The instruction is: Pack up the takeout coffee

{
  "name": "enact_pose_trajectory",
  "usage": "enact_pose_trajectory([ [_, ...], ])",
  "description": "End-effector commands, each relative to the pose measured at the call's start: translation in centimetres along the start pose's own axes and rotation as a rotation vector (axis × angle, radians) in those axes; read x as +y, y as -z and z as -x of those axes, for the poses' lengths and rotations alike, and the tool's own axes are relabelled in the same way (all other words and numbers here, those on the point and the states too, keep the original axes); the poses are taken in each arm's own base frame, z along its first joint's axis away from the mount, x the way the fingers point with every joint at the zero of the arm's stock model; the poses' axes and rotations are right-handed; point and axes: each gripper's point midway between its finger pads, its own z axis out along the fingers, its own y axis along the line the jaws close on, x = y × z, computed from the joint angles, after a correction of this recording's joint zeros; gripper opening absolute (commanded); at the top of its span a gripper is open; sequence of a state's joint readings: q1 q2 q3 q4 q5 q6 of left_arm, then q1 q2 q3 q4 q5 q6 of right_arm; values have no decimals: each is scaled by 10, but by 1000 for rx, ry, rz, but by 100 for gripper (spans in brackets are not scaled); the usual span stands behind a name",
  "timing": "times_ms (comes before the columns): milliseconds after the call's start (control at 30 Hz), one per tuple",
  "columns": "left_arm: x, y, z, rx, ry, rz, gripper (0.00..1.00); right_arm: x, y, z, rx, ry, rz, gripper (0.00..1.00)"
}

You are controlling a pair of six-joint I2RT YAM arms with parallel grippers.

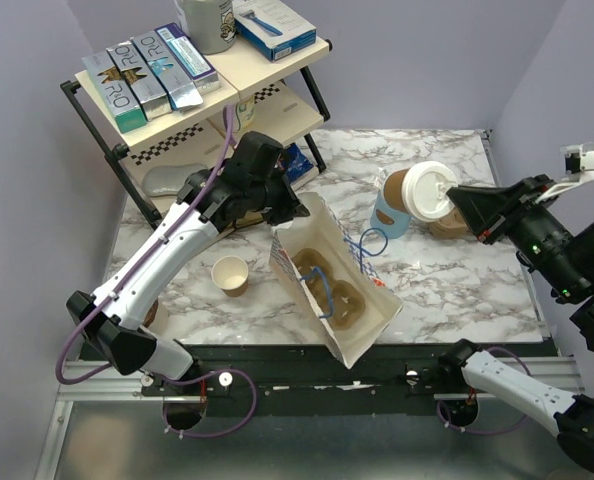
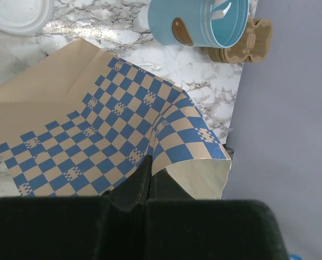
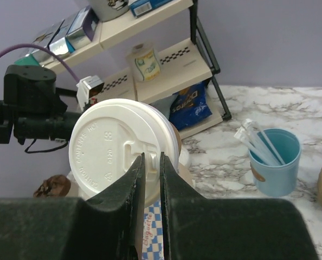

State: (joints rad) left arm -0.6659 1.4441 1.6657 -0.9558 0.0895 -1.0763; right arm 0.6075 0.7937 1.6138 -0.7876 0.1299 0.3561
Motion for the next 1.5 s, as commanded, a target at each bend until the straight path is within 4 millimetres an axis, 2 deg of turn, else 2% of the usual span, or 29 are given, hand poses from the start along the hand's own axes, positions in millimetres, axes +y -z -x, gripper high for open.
enact_pose_trajectory([
  [0, -8, 0, 6, -37, 121, -30, 0, 19, -6, -12, 57, 0, 107, 1],
  [67, -6, 1, 15, -64, 136, -17, 0, 21, -8, -10, 48, -6, 113, 1],
  [167, -14, 4, 26, -42, 135, -47, 0, 22, -6, -5, 33, -11, 115, 1],
  [300, -22, 9, 29, -8, 99, -70, 0, 16, -2, -2, 4, -8, 93, 1],
  [400, -16, 7, 14, 87, 84, -52, 0, 9, 1, 1, -15, -5, 58, 1],
  [433, -15, 7, 2, 148, 85, -60, 0, 9, 1, 1, -17, -3, 55, 1],
  [533, -11, 9, -6, 183, 101, -56, 0, 8, -1, -1, -10, -4, 51, 1],
  [633, 4, 13, -11, 161, 179, -6, 0, 10, -6, -4, 4, 2, 62, 1],
  [700, 0, 14, -13, 141, 214, -52, 0, 19, -9, -6, 23, 5, 105, 1],
  [733, 7, 16, -16, 129, 239, -48, 0, 22, -13, -7, 35, 9, 117, 1],
  [800, 11, 17, -15, 91, 276, -38, 0, 41, -12, -10, 65, 9, 221, 1],
  [900, 19, 21, -15, 59, 287, -22, 0, 57, -11, -15, 96, -2, 309, 1],
  [1067, 23, 11, -17, 70, 266, -9, 0, 73, -15, -33, 191, -21, 403, 1],
  [1100, 24, 10, -15, 61, 260, -3, 9, 79, -20, -40, 228, -26, 440, 1],
  [1200, 20, 7, -5, 24, 224, -6, 27, 83, -31, -53, 300, -43, 453, 1],
  [1233, 20, 8, -3, 13, 212, -7, 40, 82, -33, -56, 312, -44, 450, 1],
  [1267, 21, 7, 1, -8, 205, -2, 43, 80, -36, -58, 316, -44, 442, 1],
  [1467, 17, 11, 8, -38, 155, -24, 71, 73, -49, -82, 392, -37, 398, 1],
])
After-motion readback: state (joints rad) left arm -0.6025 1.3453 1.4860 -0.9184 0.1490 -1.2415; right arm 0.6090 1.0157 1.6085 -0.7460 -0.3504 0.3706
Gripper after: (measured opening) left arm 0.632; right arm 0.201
